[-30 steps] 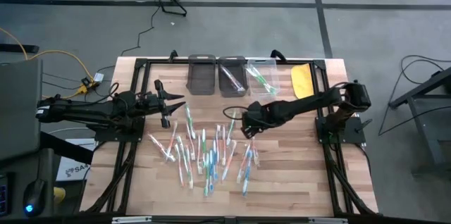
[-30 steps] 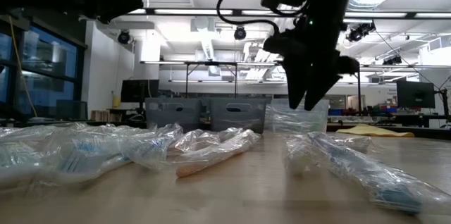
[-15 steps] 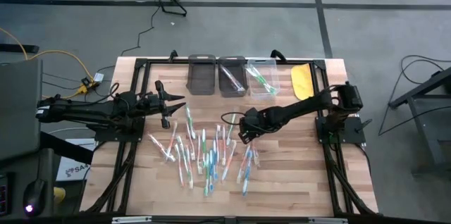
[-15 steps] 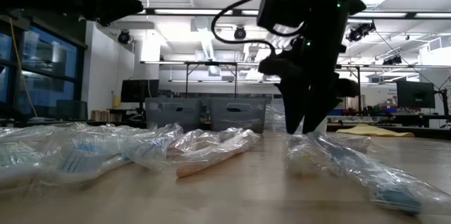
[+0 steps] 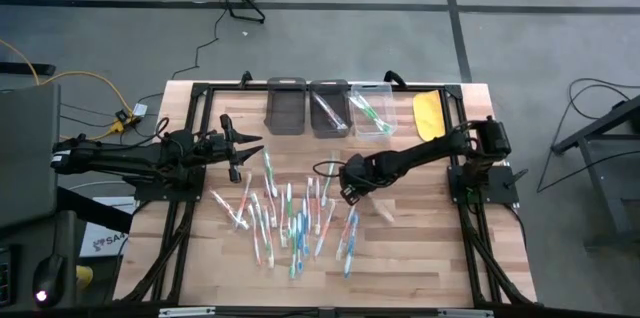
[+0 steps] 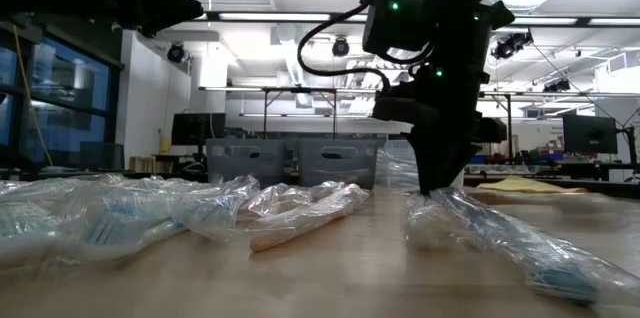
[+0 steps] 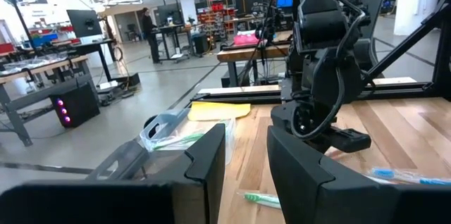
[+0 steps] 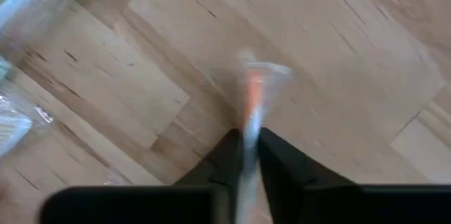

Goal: Pick & Place Toothbrushes
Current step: Put the orange toothbrush into the right black bin

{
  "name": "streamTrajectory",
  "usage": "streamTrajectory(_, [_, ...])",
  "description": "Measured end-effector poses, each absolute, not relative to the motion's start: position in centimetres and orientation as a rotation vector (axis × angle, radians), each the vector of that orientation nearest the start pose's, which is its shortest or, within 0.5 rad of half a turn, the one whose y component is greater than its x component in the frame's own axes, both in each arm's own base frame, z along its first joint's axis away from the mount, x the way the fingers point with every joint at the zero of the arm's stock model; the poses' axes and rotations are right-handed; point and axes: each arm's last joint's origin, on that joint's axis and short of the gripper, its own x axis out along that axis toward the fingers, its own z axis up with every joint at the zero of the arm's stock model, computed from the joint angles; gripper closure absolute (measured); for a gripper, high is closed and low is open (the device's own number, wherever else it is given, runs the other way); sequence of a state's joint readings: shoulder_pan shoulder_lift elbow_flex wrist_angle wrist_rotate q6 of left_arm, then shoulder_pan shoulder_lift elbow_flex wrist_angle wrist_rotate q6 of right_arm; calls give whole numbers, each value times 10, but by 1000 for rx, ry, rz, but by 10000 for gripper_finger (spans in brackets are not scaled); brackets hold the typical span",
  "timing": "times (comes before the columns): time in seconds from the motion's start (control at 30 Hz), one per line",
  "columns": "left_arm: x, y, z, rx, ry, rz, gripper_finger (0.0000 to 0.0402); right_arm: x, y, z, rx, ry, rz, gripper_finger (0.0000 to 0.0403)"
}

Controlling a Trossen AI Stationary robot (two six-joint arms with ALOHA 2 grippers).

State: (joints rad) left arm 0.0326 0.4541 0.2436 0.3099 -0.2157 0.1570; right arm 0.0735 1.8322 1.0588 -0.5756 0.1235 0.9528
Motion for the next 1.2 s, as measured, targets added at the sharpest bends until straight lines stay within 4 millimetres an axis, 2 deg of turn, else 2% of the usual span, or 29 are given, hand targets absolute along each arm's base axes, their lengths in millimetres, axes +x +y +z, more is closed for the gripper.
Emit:
streamTrajectory(0.07, [130, 10, 236, 147, -80, 255, 300, 326, 19, 138, 667, 1204, -643, 387])
streamTrajectory(0.2, [130, 10, 236, 147, -80, 255, 300, 328, 18, 146, 678, 1186, -595, 381])
streamTrajectory(0.3, [130, 10, 236, 147, -80, 255, 300, 334, 11, 164, 656, 1143, -545, 384])
streamTrajectory(0.47, [130, 10, 236, 143, -80, 256, 300, 358, -11, 204, 571, 1014, -458, 388])
streamTrajectory(0.67, [130, 10, 236, 142, -81, 256, 300, 374, -61, 246, 492, 862, -446, 388])
streamTrajectory(0.97, [130, 10, 236, 142, -81, 256, 300, 371, -142, 285, 469, 643, -484, 388])
streamTrajectory(1.07, [130, 10, 236, 142, -81, 256, 300, 369, -168, 291, 487, 587, -484, 388])
streamTrajectory(1.2, [130, 10, 236, 142, -81, 256, 300, 373, -200, 285, 532, 583, -477, 388])
